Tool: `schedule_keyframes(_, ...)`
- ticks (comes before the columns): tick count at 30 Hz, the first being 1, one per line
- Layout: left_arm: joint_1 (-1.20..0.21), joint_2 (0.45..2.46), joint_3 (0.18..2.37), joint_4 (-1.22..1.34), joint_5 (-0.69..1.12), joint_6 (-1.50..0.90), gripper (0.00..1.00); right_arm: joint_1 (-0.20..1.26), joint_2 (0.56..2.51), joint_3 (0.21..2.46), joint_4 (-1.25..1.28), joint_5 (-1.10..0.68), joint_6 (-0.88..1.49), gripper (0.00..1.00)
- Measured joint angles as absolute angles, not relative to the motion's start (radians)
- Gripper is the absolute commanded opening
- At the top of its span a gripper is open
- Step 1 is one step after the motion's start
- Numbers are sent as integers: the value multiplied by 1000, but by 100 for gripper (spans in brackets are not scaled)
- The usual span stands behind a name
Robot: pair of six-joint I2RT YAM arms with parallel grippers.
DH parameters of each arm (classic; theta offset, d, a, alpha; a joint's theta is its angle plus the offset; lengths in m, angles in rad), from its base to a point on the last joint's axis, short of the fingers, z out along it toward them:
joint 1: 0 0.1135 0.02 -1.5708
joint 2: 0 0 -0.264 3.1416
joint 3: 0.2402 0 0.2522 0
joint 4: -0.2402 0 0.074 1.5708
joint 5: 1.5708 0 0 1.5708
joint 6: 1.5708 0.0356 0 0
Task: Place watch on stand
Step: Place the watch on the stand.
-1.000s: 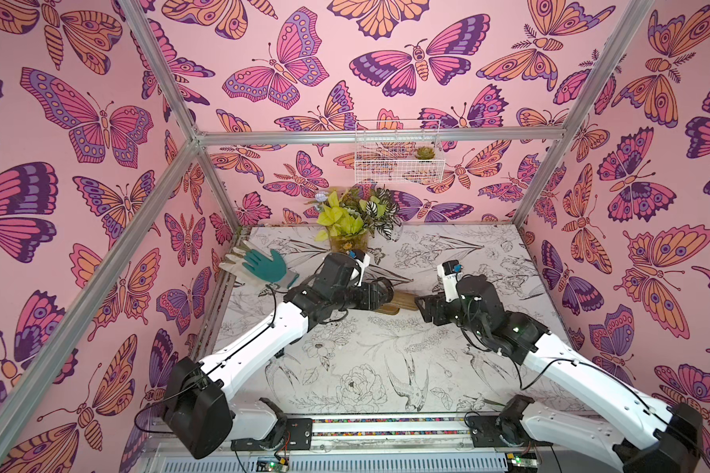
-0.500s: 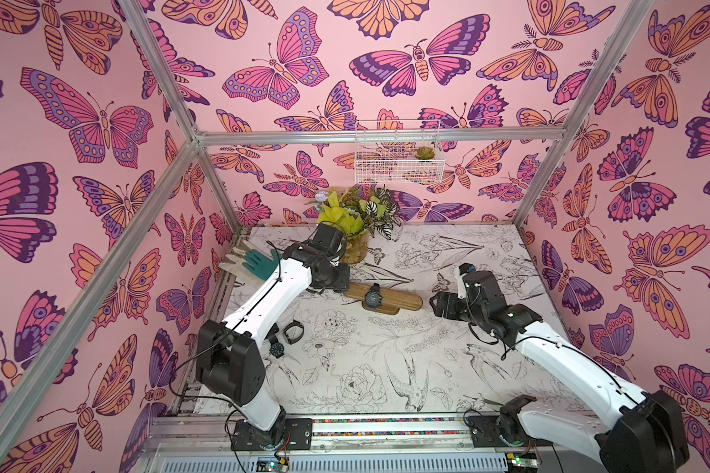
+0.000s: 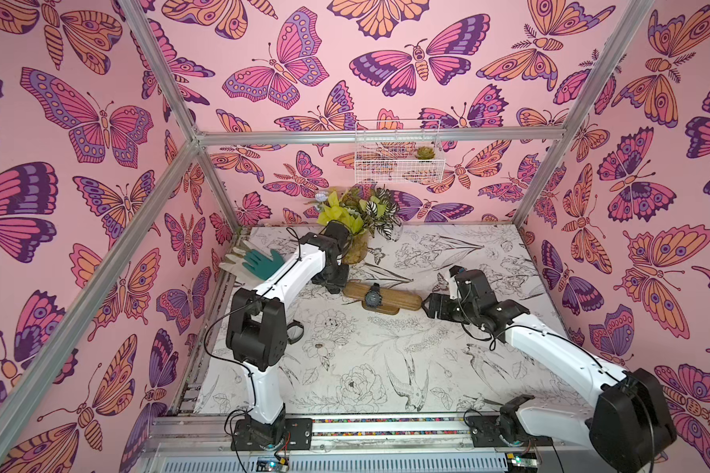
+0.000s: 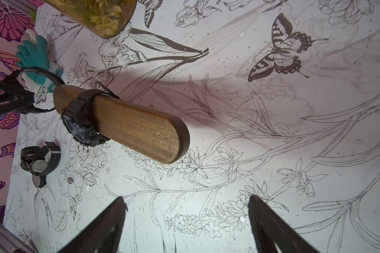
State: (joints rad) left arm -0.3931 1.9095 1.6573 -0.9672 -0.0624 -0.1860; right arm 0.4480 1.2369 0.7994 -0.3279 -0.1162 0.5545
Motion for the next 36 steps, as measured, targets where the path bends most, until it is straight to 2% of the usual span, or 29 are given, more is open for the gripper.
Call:
schedule_keyframes(6,-407,1946,1666,-969,-45,-155,37,448,1291,810,-317,-128,553,87)
schedule_keyframes(23,-474,1951,1668,-975,-44,-134,38,467,1483,923,-272,-176,545,65)
schedule_keyframes(30,-497,1966,1669,-978,-30,-128,38,480,1523,953,-269,-181,538,53)
schedule_keyframes(34,-505,1966,1671,-980,-18,-118,40,480,1553,966,-269,-180,532,51)
schedule_keyframes(36,-510,1966,1672,-981,-14,-115,44,480,1559,968,-269,-180,528,51)
